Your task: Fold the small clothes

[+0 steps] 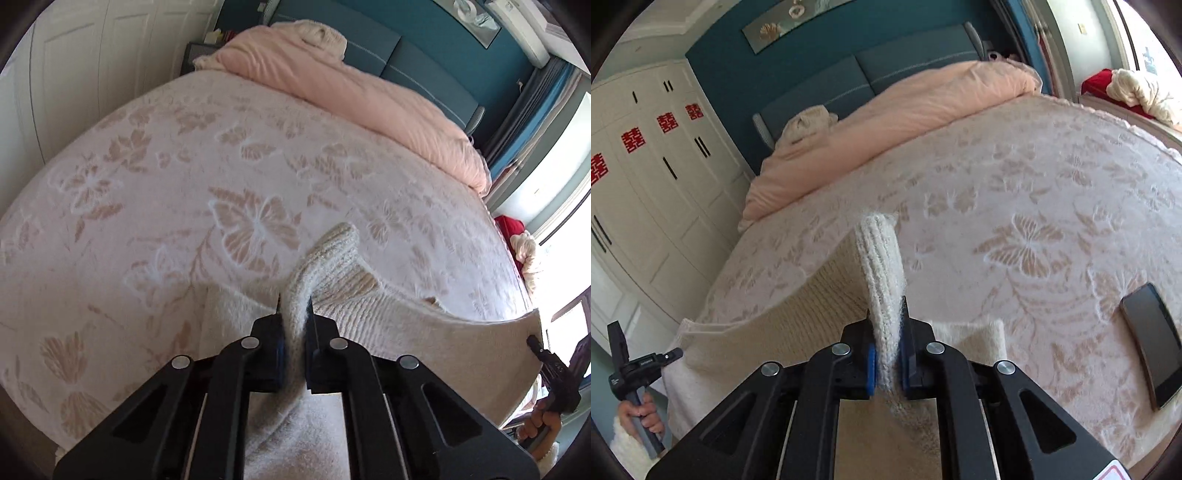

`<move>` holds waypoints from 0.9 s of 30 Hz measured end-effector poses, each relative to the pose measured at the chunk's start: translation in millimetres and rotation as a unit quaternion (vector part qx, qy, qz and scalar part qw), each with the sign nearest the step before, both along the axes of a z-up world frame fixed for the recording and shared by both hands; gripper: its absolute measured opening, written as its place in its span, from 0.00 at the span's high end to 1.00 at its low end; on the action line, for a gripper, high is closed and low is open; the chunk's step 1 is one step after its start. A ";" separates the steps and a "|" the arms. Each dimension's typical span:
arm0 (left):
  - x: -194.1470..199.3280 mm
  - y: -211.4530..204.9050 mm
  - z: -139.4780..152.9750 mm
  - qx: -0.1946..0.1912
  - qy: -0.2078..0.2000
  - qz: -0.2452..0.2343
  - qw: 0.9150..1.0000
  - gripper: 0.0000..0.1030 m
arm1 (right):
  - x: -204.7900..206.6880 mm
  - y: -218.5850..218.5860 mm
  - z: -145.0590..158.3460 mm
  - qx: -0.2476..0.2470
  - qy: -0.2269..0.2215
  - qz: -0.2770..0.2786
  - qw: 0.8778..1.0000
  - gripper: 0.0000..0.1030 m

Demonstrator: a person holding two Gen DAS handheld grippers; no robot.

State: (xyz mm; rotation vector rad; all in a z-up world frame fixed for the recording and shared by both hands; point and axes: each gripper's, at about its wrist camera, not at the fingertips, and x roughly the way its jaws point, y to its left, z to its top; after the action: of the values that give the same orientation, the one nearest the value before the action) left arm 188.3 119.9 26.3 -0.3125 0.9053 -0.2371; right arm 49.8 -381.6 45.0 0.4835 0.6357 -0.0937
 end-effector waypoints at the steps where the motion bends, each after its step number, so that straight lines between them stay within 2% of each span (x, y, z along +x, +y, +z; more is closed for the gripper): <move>1: 7.8 0.1 4.7 0.003 -0.005 0.003 1.000 0.94 | 5.4 -6.5 -0.3 -0.005 0.001 -0.006 1.000 0.92; 3: 29.4 -3.5 -4.2 0.027 0.005 0.010 1.000 0.94 | 27.0 -19.4 -32.2 -0.011 0.050 -0.020 0.999 0.92; 6: 60.1 -15.2 -59.2 0.058 0.071 0.014 0.996 0.94 | 54.3 -31.1 -104.9 0.011 0.154 -0.033 0.988 0.93; 8: 62.4 -17.4 -87.3 0.072 0.100 0.024 0.992 0.94 | 48.3 -28.3 -105.0 0.024 0.132 -0.040 0.990 0.93; 10: 55.9 -12.9 -92.1 0.060 0.093 0.032 0.993 0.94 | 45.0 -27.6 -101.5 0.018 0.110 -0.041 0.993 0.93; 12: 55.7 -12.1 -102.2 0.067 0.103 0.028 0.992 0.94 | 57.3 -29.2 -131.1 0.002 0.169 -0.033 0.985 0.92; 13: 57.3 -11.7 -109.8 0.065 0.112 0.026 0.991 0.93 | 61.3 -28.7 -144.1 0.005 0.184 -0.026 0.983 0.92; 16: 56.2 -14.2 -110.4 0.065 0.102 0.027 0.992 0.87 | 56.3 -26.8 -123.1 0.009 0.169 -0.035 0.985 0.84; 18: 48.8 -14.7 -95.5 0.076 0.087 0.034 0.993 0.73 | 39.5 -18.5 -95.6 -0.011 0.148 -0.051 0.988 0.79; 20: 26.1 -15.8 -66.8 0.106 0.046 0.042 0.992 0.54 | 13.3 2.8 -63.6 -0.039 0.113 -0.052 0.991 0.77; 22: -8.0 -22.6 -38.5 0.120 0.008 0.036 0.992 0.48 | -9.3 38.0 -45.8 -0.036 0.087 -0.014 0.995 0.77; 24: -44.1 -40.2 -23.1 0.105 -0.013 0.012 0.994 0.48 | -19.1 85.5 -47.9 -0.020 0.090 0.047 0.995 0.78; 27: -87.3 -82.2 -34.1 0.071 0.006 -0.033 0.997 0.48 | -19.8 160.6 -80.5 0.016 0.124 0.141 0.982 0.86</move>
State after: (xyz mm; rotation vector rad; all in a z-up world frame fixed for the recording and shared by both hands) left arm 101.0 37.7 -7.8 -0.1522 0.9395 -0.2304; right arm 30.1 -221.0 -35.5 0.4123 0.9463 0.1262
